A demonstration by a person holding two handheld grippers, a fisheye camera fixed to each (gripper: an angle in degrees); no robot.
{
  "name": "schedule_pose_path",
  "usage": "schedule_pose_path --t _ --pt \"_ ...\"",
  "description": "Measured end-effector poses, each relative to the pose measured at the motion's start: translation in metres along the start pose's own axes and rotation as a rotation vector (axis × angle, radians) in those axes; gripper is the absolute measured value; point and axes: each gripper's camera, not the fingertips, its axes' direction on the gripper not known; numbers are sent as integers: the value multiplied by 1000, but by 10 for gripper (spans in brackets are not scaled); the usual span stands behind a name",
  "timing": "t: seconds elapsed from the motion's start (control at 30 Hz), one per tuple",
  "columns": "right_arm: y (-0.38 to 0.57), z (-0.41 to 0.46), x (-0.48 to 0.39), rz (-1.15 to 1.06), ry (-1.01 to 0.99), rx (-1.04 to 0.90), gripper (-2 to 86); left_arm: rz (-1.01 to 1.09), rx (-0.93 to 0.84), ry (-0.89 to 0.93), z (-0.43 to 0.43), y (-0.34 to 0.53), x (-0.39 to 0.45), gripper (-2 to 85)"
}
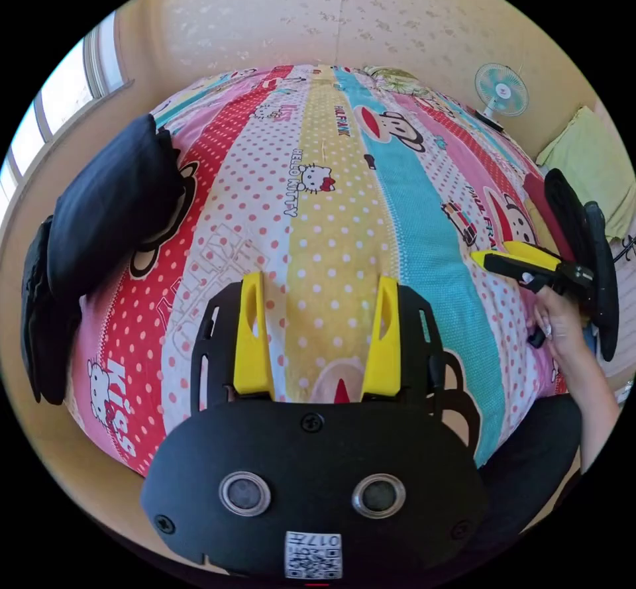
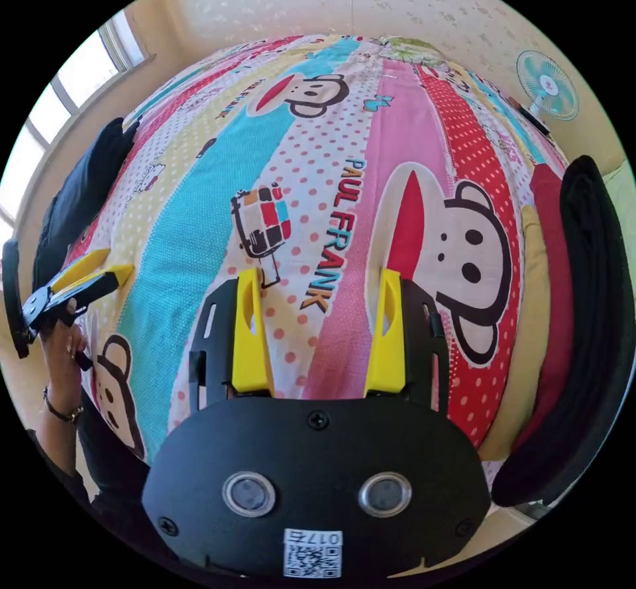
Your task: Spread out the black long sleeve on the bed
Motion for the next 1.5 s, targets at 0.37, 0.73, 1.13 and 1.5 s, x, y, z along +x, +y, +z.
schedule_pose_path --t 0.37,0.73,1.13,1.5 --pt "-6 -28 -31 -22 42 44 233 3 13 29 -35 12 -3 229" --pt "-14 -41 -38 -17 36 33 231 10 1 12 -61 7 -6 230" --pt "-12 -46 -37 -14 37 32 233 12 2 6 -86 -4 -12 230" --pt "-6 -46 -31 -13 38 36 232 12 3 5 -103 -18 -17 230"
